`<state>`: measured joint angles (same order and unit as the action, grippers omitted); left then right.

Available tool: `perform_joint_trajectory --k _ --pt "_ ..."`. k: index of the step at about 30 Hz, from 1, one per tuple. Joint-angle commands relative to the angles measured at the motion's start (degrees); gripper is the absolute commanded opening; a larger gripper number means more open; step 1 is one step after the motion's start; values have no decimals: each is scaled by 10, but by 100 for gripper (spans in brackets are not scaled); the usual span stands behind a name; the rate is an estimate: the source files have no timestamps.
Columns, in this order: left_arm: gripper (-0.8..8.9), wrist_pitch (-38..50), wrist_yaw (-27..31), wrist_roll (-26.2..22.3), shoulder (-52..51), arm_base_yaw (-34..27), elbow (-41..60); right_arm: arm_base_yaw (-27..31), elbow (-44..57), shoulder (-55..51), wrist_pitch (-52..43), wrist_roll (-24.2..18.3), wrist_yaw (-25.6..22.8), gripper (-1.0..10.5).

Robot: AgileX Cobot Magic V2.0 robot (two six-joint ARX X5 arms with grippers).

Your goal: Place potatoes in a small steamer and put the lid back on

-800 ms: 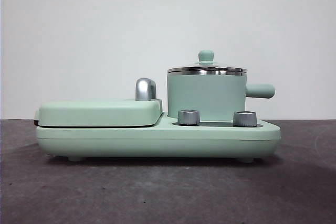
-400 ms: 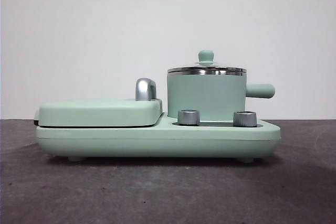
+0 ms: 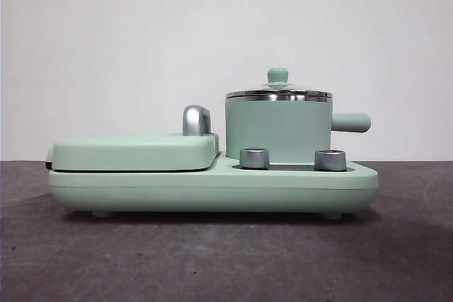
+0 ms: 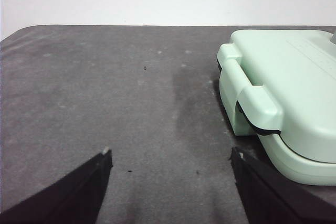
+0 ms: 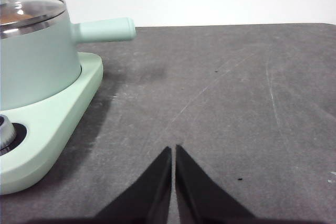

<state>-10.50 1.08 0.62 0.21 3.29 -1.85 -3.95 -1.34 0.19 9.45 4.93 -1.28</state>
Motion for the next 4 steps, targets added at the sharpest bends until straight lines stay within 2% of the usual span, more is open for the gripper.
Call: perform_joint_trajectory --k 1,4 --pt "371 -3 -2 -6 0 1 10 1 3 0 -7 6 -2 9" --pt "371 -3 -2 -6 0 1 10 1 3 0 -7 6 -2 9"
